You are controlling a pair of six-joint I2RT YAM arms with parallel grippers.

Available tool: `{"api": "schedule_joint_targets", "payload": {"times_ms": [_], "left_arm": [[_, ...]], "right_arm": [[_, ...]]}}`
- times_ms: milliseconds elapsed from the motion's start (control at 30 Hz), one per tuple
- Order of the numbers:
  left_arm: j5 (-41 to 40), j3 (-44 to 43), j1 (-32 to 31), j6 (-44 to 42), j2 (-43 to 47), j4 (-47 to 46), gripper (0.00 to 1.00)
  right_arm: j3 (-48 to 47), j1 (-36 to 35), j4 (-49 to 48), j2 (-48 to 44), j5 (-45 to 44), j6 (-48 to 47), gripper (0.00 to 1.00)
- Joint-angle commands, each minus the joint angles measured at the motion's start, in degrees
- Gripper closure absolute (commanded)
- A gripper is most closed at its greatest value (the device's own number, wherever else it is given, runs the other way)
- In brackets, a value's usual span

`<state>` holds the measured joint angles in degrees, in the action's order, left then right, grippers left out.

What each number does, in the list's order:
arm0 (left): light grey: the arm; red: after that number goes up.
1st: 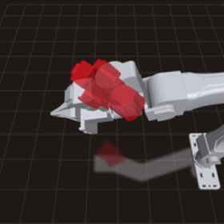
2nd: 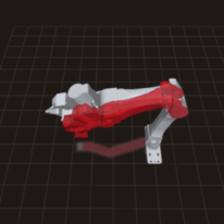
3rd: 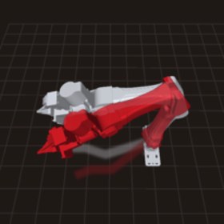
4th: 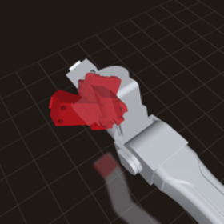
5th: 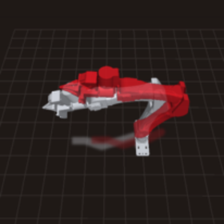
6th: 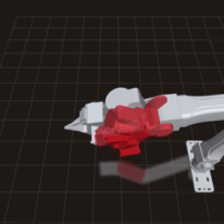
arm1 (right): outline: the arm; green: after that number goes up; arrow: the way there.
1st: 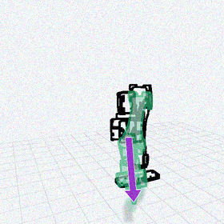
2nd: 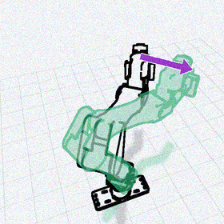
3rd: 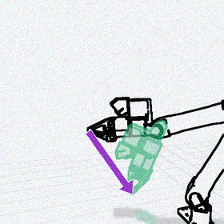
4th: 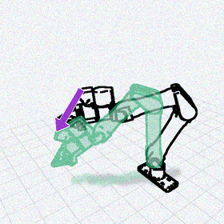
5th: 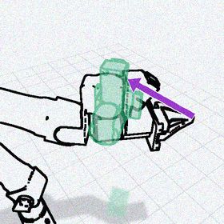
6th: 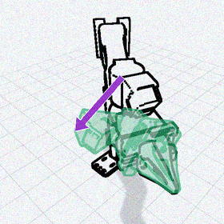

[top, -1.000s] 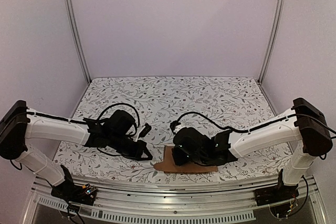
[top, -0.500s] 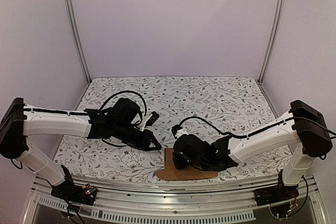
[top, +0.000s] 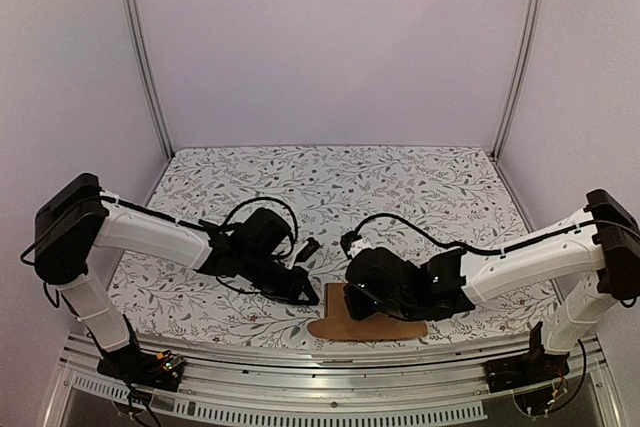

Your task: Fold the paper box

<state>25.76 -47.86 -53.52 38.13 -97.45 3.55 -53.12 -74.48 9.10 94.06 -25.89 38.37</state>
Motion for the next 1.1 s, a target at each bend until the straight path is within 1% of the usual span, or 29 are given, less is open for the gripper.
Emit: {"api": "schedule_joint_targets", "payload": {"times_ms": [0,133,267,333,400,467,533,600,733,800,900,1067], "left_arm": [[0.1,-0.9,-0.9,-0.3,-0.9,-1.7,0.92],[-0.6,-1.8,-0.9,-1.4,-0.4,0.2,0.93],[-2.8,-2.7,-0.9,-2.8,1.2,3.5,0.93],[-4.1,-3.0,-0.9,-3.4,2.1,5.4,0.92],[-4.6,-2.7,-0.8,-3.6,3.1,6.4,0.90],[-4.6,-1.9,-0.8,-3.5,4.4,6.6,0.81],[-3.8,-0.8,-0.8,-2.8,5.6,5.6,0.71],[-1.9,0.4,-0.8,-1.4,6.2,3.1,0.65],[2.0,1.8,-0.8,1.8,5.7,-2.3,0.58],[3.0,1.7,-0.9,2.3,5.3,-2.6,0.57],[3.5,1.7,-0.9,3.0,4.2,-5.4,0.55],[5.8,1.8,-1.1,4.9,1.7,-9.0,0.54]], "right_arm": [[2.2,-0.3,6.4,-6.5,-2.4,-0.6,1.00],[5.4,-0.4,10.9,-12.0,-3.6,1.1,1.00],[8.9,-0.4,17.3,-18.5,-6.4,3.4,0.96],[10.7,-0.4,19.8,-22.7,-7.2,4.7,0.91],[12.4,-0.4,22.4,-25.7,-7.4,6.0,0.80],[13.3,-0.4,25.3,-27.8,-7.4,8.5,0.74],[14.5,-0.4,26.3,-29.2,-6.7,10.4,0.70],[15.5,-0.2,26.1,-30.3,-5.8,12.2,0.68],[17.2,2.2,23.4,-30.5,-0.7,13.9,0.64],[18.2,3.6,21.0,-30.5,1.7,14.0,0.62],[19.1,4.9,17.4,-30.4,4.1,13.4,0.60],[20.7,7.1,12.0,-28.5,7.8,13.5,0.57]]}}
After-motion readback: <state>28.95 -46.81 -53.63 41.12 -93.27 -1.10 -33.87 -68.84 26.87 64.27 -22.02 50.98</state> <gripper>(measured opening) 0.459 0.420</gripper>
